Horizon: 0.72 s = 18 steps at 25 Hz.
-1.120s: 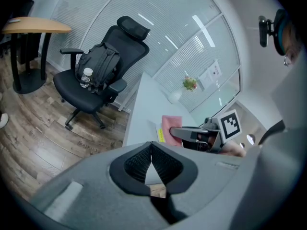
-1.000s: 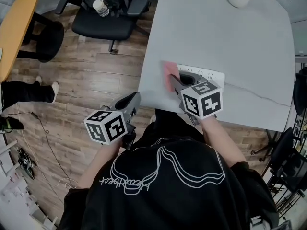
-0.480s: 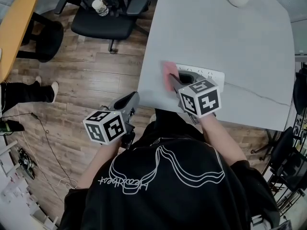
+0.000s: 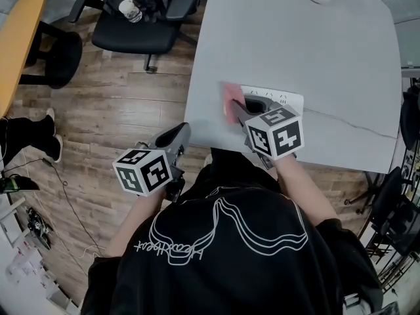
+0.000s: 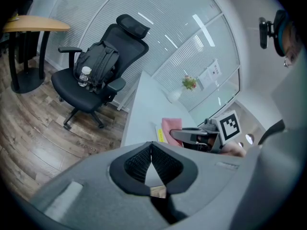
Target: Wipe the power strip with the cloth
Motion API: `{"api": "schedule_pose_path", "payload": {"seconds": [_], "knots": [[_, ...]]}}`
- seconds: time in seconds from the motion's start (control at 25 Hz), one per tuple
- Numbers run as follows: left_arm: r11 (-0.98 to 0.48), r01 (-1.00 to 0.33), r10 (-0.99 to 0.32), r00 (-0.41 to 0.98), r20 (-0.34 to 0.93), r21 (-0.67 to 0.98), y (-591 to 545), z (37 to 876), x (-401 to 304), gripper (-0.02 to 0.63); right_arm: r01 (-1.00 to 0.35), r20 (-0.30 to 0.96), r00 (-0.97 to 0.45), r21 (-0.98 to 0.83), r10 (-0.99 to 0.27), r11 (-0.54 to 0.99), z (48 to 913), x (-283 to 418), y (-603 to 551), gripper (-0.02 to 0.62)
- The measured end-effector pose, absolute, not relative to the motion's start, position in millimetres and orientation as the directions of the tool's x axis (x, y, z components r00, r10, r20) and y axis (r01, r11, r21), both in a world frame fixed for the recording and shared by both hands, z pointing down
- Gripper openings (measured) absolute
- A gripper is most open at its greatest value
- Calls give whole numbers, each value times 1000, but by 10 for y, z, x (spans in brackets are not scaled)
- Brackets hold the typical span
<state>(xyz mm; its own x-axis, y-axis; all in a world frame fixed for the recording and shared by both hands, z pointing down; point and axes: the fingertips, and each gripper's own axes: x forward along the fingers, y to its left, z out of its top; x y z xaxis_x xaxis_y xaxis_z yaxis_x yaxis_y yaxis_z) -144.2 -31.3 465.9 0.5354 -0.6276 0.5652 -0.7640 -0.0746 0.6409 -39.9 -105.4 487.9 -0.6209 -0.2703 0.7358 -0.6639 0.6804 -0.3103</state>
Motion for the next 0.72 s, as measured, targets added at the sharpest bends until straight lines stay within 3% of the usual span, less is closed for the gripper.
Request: {"api": "schedule_pose_path", "payload": {"seconds": [0.72], "knots": [[-139, -752, -584, 587, 560, 644, -405, 4656, -1140, 14, -739, 742, -580, -306, -336, 600, 4891, 146, -1078, 38]]}}
